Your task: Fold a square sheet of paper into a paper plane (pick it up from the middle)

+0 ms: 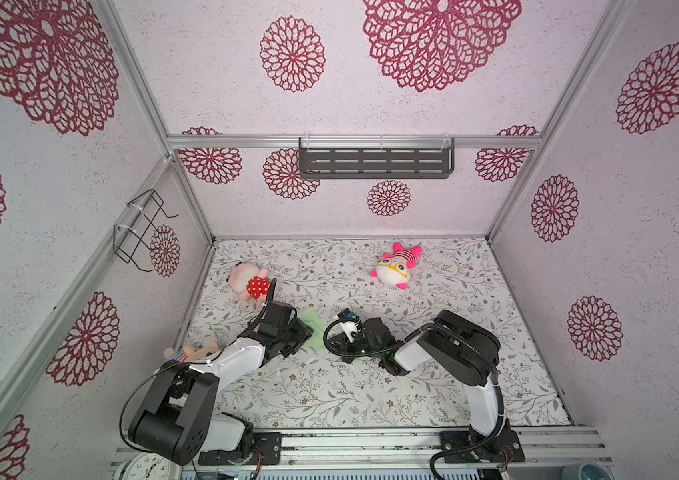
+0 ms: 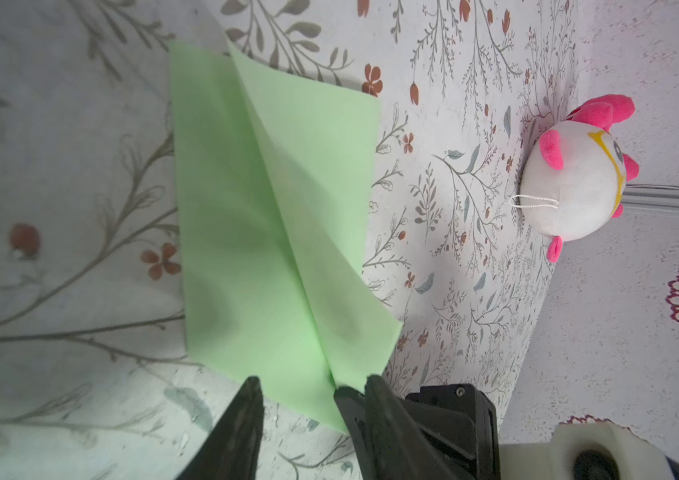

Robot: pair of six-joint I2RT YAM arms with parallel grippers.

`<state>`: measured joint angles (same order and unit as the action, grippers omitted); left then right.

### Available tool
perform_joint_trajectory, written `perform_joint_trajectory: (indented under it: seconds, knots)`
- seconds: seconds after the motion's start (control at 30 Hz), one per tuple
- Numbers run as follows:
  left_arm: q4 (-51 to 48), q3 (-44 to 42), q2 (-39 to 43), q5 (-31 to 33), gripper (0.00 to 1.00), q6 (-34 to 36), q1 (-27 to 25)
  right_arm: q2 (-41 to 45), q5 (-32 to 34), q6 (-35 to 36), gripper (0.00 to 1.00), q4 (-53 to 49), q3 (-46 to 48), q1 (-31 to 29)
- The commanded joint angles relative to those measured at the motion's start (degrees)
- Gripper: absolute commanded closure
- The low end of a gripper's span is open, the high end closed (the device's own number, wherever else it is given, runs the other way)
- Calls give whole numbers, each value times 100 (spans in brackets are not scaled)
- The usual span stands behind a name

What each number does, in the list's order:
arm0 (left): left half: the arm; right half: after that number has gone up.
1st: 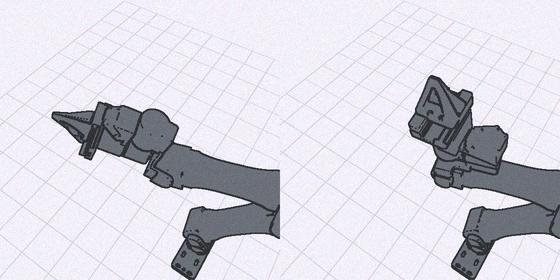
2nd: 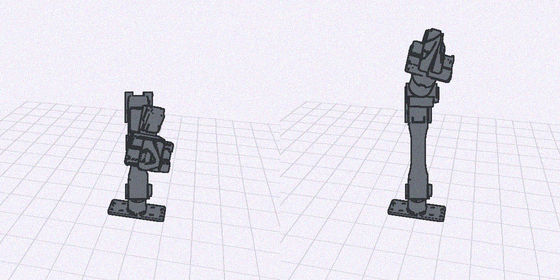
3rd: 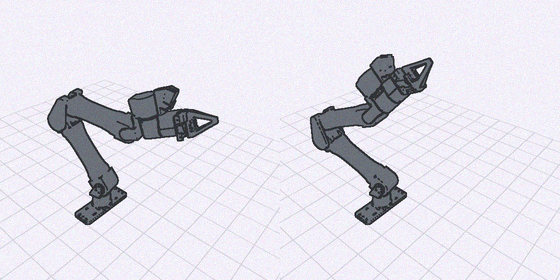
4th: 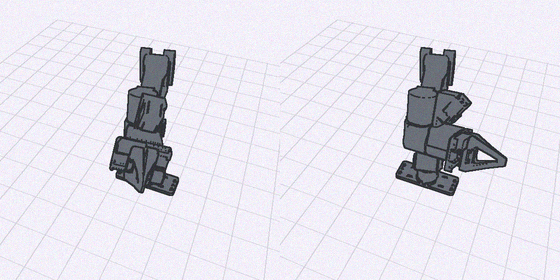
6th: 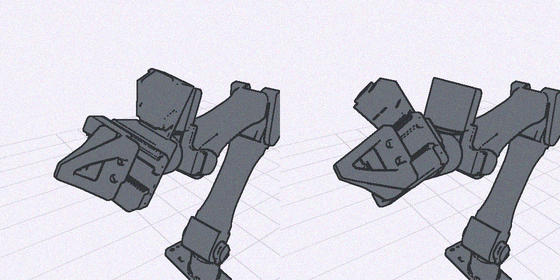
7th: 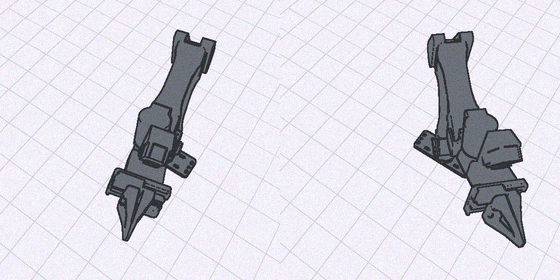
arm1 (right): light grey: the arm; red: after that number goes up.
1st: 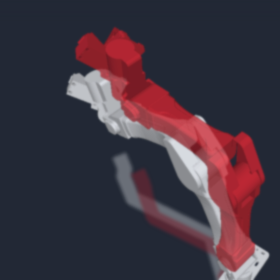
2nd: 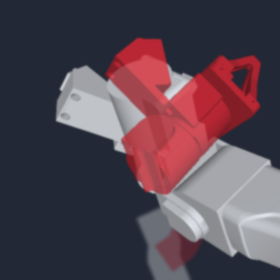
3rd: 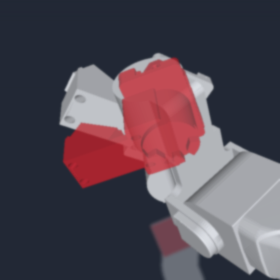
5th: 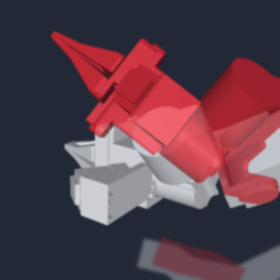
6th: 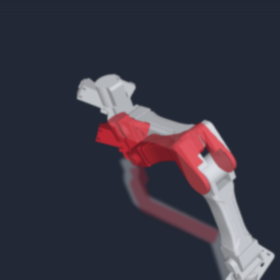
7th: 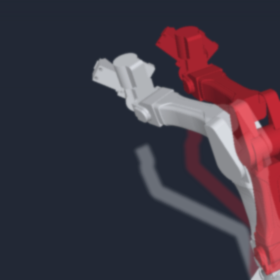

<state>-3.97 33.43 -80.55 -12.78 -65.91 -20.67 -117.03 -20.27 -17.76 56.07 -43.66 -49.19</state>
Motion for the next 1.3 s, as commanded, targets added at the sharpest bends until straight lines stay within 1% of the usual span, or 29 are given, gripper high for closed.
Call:
perform_joint_trajectory:
  seconds: [0.0,0.07,0.1,0.23,0.33,0.43,0.5,0.6,0.77,1.03,1.13,1.27]
  knots:
    - [111,165,-215,-13,58,174,-34,-66,-205,-182,92,105,-120,63]
    - [115,207,-322,-17,59,214,-27,-83,-247,-237,92,118,-119,89]
    - [131,215,-367,-14,57,225,-42,-91,-235,-271,92,121,-117,102]
    - [192,208,-450,-23,48,279,-53,-118,-258,-381,90,97,-147,138]
    - [186,251,-591,-112,46,325,-63,-135,-278,-425,89,63,-169,163]
    - [176,299,-727,-157,46,341,-70,-149,-306,-498,89,100,-170,197]
    - [168,326,-789,-176,47,359,-77,-161,-338,-551,89,110,-176,221]
    - [124,394,-756,-208,54,431,-75,-162,-383,-597,89,114,-170,234]
    - [-147,523,-518,-6,58,648,-79,-148,-411,-619,89,123,-156,252]
    - [-219,647,-924,-82,66,702,-83,-162,-493,-709,89,158,-165,278]
    - [-187,682,-1011,-69,67,711,-83,-171,-513,-733,89,159,-161,287]
    - [-210,735,-1167,-75,64,643,-81,-162,-534,-744,88,148,-165,291]
